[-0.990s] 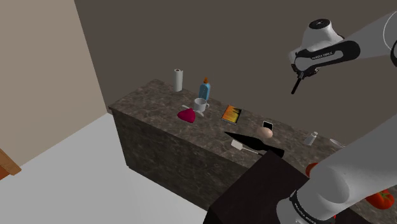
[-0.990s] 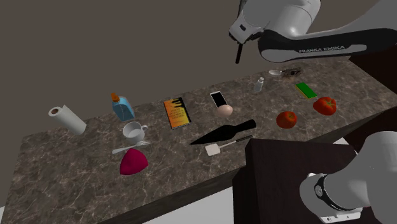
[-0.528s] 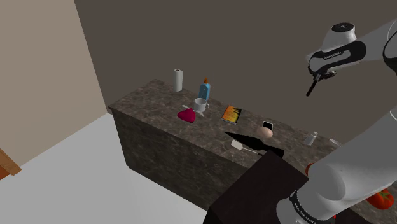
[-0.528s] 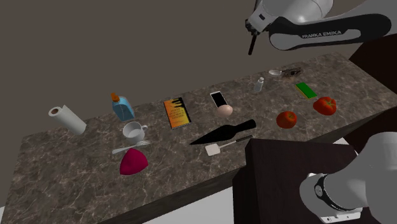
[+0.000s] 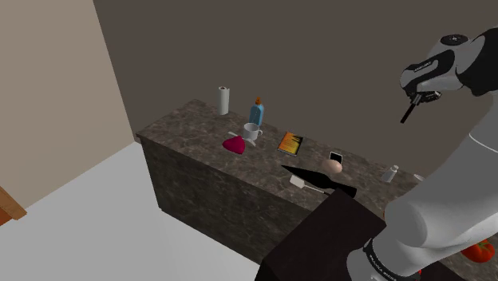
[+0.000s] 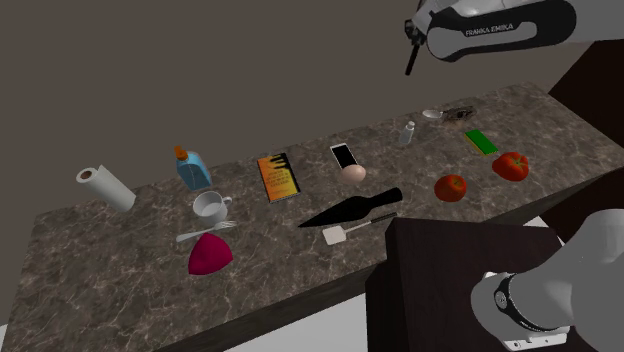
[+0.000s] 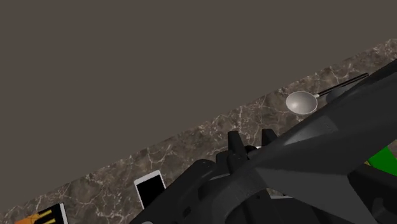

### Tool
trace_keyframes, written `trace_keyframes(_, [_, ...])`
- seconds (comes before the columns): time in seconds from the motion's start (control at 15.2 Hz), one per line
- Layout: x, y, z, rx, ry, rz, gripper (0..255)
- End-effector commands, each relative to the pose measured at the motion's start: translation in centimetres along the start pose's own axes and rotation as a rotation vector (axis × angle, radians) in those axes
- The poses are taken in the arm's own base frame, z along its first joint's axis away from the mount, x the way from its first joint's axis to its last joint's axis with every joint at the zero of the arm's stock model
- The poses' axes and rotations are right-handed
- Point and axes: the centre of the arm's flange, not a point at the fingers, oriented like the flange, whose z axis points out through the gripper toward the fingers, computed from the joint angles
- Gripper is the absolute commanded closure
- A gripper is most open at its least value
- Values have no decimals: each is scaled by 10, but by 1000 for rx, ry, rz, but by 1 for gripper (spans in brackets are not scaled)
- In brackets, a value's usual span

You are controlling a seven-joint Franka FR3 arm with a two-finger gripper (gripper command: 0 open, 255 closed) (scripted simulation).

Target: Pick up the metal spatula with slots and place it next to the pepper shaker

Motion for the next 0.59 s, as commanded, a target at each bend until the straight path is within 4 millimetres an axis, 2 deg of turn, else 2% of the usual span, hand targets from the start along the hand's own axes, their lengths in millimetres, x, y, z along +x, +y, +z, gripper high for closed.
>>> trace_keyframes(0.0, [5,-2,10,-1,-1,-1,255])
trace_keyframes(0.53, [30,-1,44,-1,-1,-1,255])
